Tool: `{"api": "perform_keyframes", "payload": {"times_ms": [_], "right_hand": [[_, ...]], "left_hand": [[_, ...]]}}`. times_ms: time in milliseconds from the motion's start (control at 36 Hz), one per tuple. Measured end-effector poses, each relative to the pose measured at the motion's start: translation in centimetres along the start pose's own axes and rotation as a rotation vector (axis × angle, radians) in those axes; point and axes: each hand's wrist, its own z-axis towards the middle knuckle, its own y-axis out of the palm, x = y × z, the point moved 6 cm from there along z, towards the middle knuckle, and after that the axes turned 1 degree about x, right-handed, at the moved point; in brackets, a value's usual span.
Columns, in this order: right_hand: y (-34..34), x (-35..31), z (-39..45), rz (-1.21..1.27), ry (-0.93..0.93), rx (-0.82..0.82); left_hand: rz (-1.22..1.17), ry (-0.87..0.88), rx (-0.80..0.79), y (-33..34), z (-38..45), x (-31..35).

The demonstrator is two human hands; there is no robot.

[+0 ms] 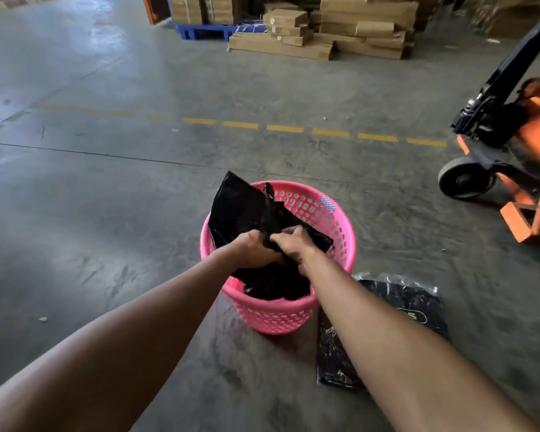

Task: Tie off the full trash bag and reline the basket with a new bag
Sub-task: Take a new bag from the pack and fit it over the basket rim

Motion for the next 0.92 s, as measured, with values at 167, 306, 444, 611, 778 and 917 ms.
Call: {"api": "perform_keyframes", "payload": {"times_ms": [167, 306, 444, 611, 778, 917], "right_hand": [[-5.3, -2.3, -1.2, -0.308, -0.067, 0.113], [-8.2, -2.6, -2.4, -0.443, -0.201, 0.180], [-9.8, -2.2, -3.0, -0.416, -0.274, 0.282], [-11.0, -2.9, -3.3, -0.082, -0.330, 0.364], [-13.3, -5.6, -4.7, 0.396, -0.385, 0.128], [-15.6, -7.2, -6.3, 0.533, -0.488, 0.018]], "left_hand": [[-0.646, -0.134, -0.123, 1.8, 0.0, 1.0], [-0.614, -0.167, -0.252, 5.1, -0.9, 2.1], [-0.502, -0.016, -0.194, 3.3, -1.2, 2.7], [-0.346, 0.050, 0.143, -3.0, -0.3, 0.5], [-0.706, 0.151, 0.223, -7.8, -1.9, 0.3], [-0.899, 0.068, 0.169, -9.8, -3.8, -0.3]]}}
